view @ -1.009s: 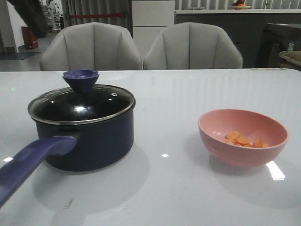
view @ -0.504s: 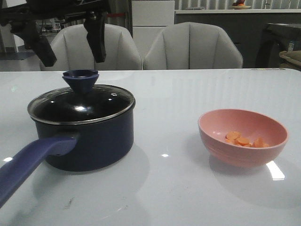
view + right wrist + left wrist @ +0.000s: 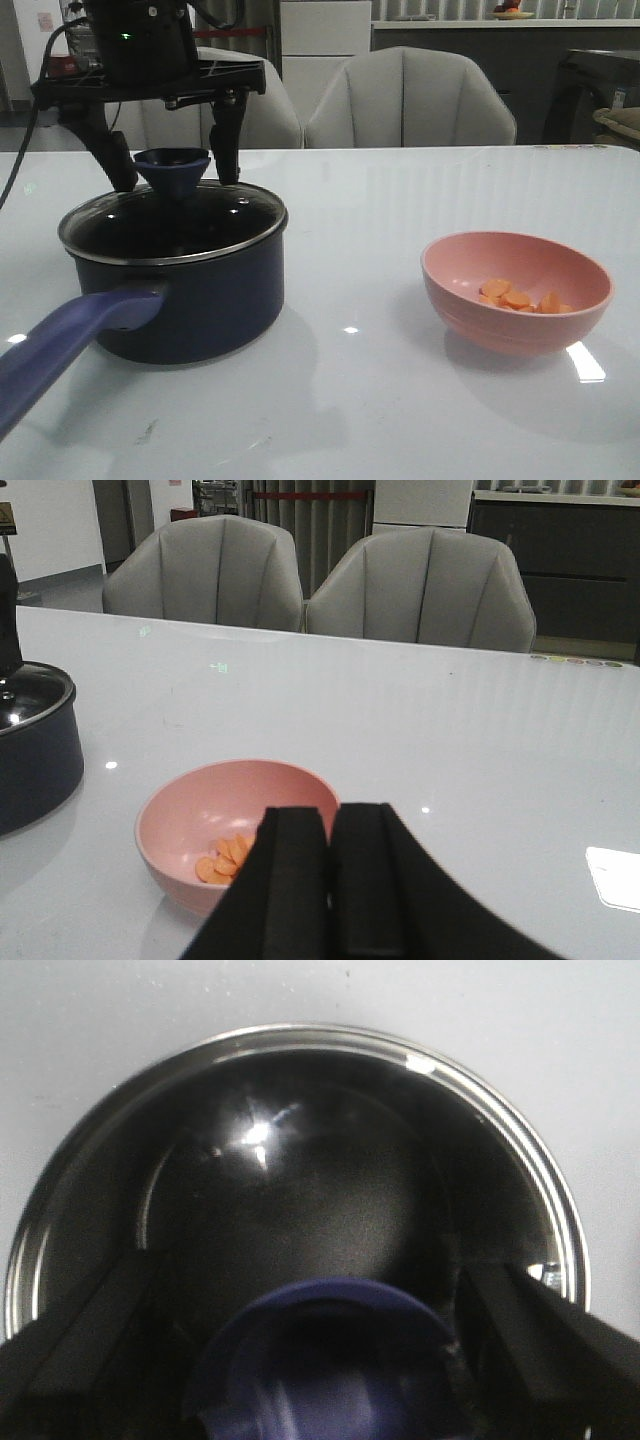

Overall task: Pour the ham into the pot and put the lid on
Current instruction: 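Lower the left gripper onto the purple lid knob and grasp it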

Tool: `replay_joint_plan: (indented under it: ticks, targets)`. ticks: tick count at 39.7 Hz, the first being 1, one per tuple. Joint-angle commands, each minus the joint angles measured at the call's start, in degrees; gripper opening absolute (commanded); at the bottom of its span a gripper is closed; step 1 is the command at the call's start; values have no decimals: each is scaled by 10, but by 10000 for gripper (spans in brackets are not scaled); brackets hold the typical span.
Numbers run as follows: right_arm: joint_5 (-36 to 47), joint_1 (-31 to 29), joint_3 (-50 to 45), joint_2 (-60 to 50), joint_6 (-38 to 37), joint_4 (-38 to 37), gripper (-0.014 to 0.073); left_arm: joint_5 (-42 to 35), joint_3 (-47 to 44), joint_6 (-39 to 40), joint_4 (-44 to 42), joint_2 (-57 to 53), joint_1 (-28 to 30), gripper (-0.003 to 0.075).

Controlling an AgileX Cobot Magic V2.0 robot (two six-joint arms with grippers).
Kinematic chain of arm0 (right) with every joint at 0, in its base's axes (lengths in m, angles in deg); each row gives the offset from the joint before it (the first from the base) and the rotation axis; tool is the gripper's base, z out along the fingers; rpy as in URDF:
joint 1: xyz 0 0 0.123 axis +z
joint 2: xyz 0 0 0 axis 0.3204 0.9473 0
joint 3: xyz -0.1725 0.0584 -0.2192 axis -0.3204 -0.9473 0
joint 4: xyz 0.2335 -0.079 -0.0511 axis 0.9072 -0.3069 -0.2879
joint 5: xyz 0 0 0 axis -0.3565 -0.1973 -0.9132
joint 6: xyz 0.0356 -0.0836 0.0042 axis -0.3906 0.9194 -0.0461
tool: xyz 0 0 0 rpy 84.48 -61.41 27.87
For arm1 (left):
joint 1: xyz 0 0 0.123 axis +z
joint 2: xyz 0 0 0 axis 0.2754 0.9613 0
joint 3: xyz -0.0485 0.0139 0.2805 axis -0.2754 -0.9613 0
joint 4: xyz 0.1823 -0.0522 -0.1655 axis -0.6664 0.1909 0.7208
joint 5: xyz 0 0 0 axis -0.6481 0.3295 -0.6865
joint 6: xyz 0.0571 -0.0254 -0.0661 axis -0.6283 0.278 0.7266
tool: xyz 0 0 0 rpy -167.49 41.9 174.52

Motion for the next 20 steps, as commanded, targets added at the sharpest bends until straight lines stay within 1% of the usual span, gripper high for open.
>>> replay_joint_plan:
  ticks: [1, 6, 9, 11, 15, 20]
  targets:
    - [49, -4, -6, -12, -2, -5, 137, 16, 16, 8, 18, -15, -2, 606]
    - [49, -4, -6, -12, -2, -5, 137, 23, 16, 8, 18, -10, -2, 601]
    - [49, -4, -6, -12, -2, -5, 137, 23, 16, 9, 18, -10, -2, 564]
    - [49, -4, -6, -12, -2, -5, 137, 27, 16, 9, 18, -10, -2, 519]
    - [49, -4, -6, -12, -2, -5, 137, 42, 16, 9, 18, -10, -2, 395]
    - [49, -4, -6, -12, -2, -5, 137, 52, 16, 9, 18, -10, -2, 265]
